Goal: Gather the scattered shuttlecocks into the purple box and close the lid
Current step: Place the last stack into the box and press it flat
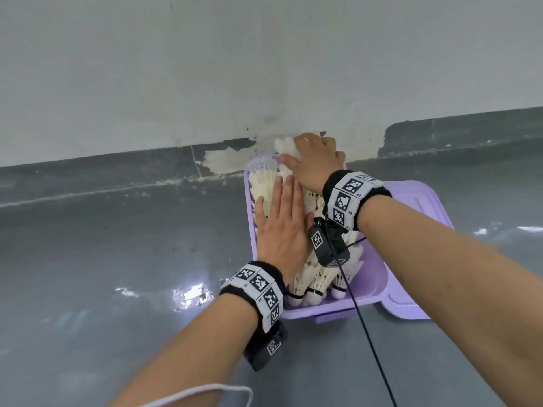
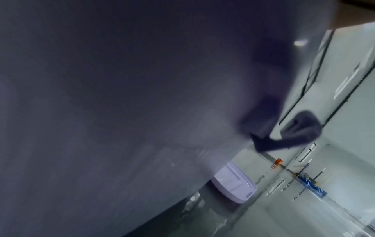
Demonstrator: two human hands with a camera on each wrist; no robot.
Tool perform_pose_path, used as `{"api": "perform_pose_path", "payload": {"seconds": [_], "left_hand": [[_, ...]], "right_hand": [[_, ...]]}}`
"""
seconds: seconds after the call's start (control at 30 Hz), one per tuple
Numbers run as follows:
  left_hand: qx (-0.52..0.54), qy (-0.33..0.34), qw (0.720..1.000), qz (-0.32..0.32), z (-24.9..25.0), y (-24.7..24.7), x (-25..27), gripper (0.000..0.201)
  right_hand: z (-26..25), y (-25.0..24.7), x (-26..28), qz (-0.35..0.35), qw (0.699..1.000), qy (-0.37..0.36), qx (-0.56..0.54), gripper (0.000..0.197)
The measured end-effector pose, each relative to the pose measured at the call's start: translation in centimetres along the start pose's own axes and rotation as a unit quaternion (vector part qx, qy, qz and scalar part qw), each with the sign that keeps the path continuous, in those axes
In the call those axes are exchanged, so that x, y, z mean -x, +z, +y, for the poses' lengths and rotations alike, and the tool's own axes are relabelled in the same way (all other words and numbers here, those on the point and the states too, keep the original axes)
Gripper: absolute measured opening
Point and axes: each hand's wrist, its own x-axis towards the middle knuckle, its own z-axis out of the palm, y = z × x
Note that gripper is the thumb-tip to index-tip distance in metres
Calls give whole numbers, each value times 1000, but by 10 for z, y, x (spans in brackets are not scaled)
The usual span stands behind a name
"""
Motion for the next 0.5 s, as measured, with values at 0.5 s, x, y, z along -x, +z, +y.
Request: {"api": "perform_pose_path", "payload": {"seconds": [0.5], "left_hand": [[-67,9,993,-101,0,-10,-2,64]], "right_hand": [[9,11,-6,-72,995,60,-21,40]]}}
